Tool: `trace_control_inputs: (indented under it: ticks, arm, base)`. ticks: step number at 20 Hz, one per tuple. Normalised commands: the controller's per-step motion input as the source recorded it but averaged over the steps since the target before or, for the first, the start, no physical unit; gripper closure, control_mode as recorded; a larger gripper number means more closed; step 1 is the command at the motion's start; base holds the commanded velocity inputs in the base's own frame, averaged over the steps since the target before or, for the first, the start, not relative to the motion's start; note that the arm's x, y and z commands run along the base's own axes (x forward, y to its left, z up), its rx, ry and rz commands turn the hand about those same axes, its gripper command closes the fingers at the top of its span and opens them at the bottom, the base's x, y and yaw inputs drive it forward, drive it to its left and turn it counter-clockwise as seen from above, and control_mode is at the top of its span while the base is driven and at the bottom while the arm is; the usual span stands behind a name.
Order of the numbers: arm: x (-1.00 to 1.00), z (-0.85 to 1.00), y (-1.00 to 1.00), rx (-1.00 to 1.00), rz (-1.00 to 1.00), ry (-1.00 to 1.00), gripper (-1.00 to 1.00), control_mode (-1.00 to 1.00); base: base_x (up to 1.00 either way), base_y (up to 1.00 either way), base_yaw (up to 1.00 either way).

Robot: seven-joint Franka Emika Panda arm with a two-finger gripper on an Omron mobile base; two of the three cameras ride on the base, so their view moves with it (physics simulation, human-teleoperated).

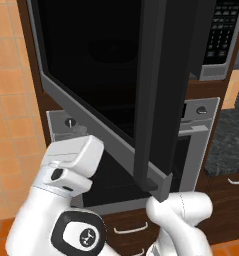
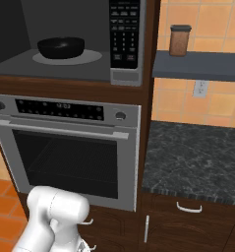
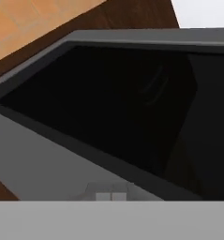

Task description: Open the microwave, place the bowl with waffle inside the microwave, then close the microwave door and turn it on.

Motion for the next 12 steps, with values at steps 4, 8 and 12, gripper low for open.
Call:
trace_control_inputs:
  ticks: [4, 8, 12]
  arm:
    - [0.64, 0.90, -0.66, 0.03, -0.03, 0.00, 1.00, -1.00]
    - [0.63, 0.99, -0.76, 0.13, 0.00, 0.00, 1.00, -1.00]
    - [0.84, 0.76, -0.79, 0.16, 0.02, 0.00, 1.00, -1.00]
  base:
    - [0.00, 0.00, 0.00]
    - [0.00, 0.00, 0.00]
    - [0.00, 0.00, 0.00]
